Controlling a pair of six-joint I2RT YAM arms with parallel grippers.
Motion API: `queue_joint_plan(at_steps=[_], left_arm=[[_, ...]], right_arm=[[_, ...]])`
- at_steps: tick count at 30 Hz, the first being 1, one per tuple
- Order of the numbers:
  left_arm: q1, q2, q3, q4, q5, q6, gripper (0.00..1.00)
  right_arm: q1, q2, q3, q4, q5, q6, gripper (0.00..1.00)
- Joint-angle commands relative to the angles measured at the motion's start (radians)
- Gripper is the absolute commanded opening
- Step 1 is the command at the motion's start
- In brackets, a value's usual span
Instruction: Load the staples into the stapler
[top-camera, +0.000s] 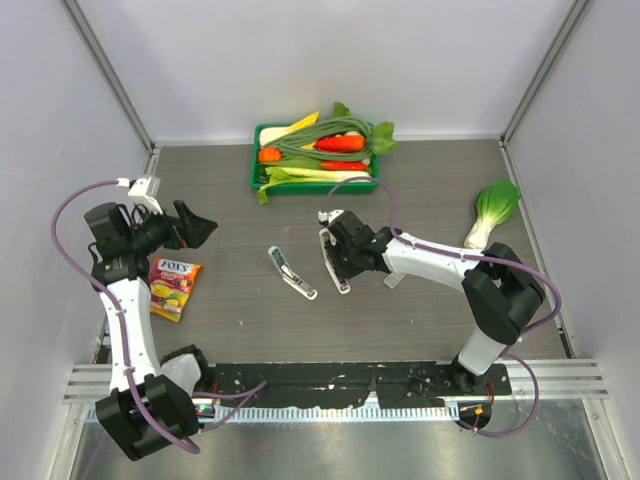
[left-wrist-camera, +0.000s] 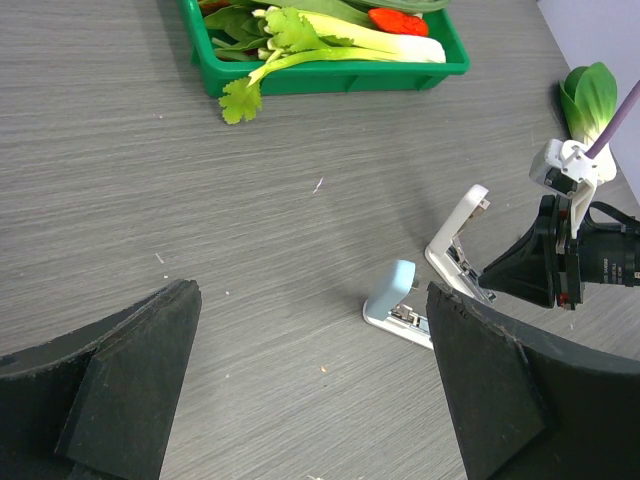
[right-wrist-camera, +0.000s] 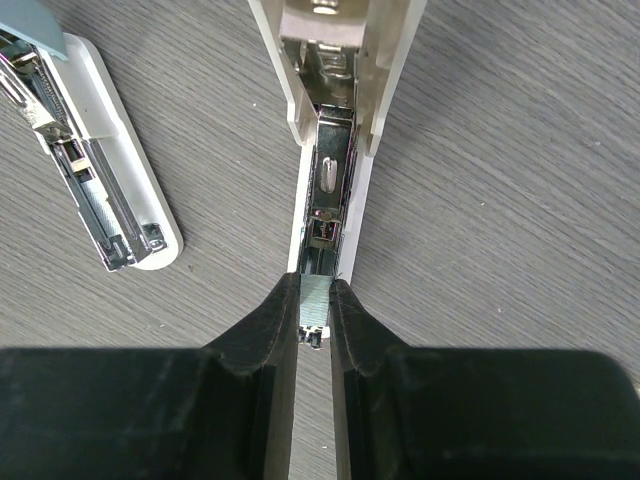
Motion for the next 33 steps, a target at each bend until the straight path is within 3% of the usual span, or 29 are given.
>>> queue_joint_plan(at_steps=[1, 33], left_arm=[[0.005, -0.001, 0.005, 0.026, 0.013, 0.021, 1.0], [0.005, 0.005, 0.005, 0.026, 0.011, 0.021, 1.0]], right_arm=[[0.0, -0.007, 0.009, 0.04, 0.019, -0.005, 0.1], [0.003, 0.007, -0.013, 0.06, 0.028, -0.008, 0.1]])
